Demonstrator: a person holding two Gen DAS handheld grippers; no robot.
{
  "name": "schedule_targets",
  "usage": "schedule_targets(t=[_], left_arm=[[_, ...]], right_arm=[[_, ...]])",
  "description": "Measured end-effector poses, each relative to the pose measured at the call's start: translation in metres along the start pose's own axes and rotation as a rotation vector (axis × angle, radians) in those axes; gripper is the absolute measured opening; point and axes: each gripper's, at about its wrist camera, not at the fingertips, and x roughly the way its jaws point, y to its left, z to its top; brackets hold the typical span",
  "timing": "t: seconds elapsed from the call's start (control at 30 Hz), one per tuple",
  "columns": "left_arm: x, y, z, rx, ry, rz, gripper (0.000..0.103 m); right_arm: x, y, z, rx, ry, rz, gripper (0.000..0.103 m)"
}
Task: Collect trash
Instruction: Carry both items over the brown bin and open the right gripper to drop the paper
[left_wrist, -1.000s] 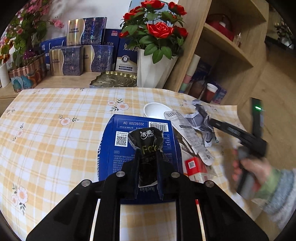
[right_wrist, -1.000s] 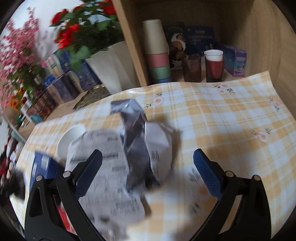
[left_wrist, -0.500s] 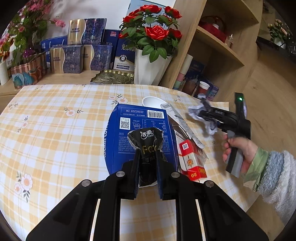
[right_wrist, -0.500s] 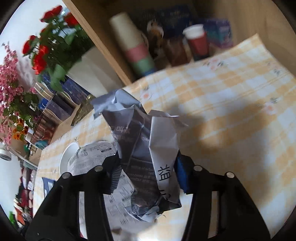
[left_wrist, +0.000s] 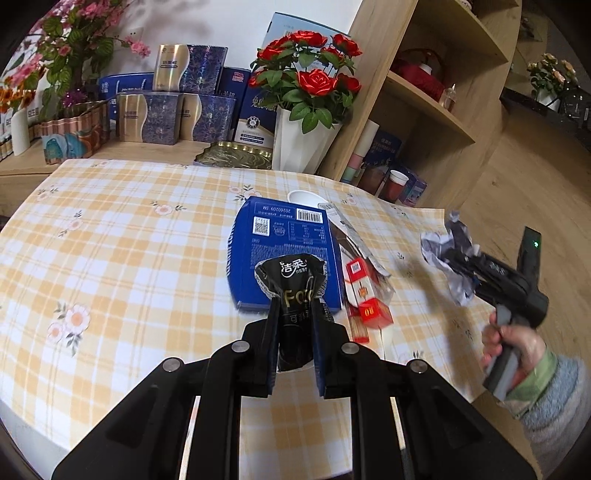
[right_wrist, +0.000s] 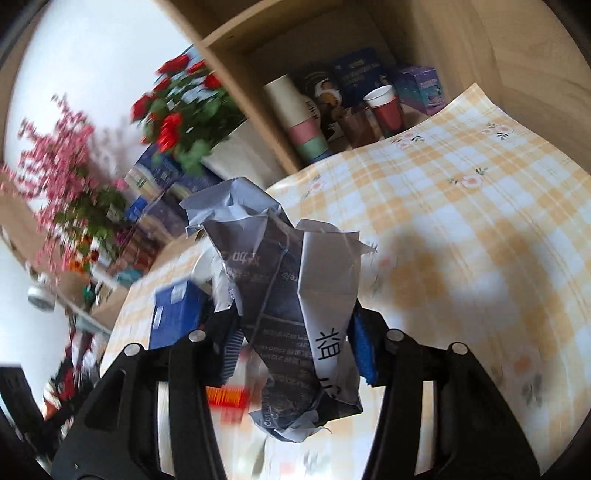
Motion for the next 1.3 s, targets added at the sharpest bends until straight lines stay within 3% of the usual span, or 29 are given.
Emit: schedule_targets(t=[0.5,0.7,0.93,1.2,1.3], left_arm=[[-0.101,0.018,-0.068,-0.040,-0.042,0.027,0.015],[-0.133,0.021,-0.098,-0.041,-0.068,0.048,0.015],[-0.154,0.026,-0.127,-0.075,-0.075,0.062,0.015],[-0.157,0.024,-0.138,-0.072,-0.070,0.071,0.015],[-0.153,0.024,-0.139,-0.068,-0.063,0.074,0.015]], right_arm=[[-0.080,0.097,-0.121,-0.203,0.059,0.153,0.051],[-0.088,0.118,-0.177,-0.251,0.173,0.201,0.051],[-0.080,0.138,-0.240,-0.313,0.367,0.233,0.052],[-0.057,0.135,-0.267,-0.288,0.514,0.182,0.053],[-0.053,0.129,-0.268,-0.266,0.534,0.169,0.059]])
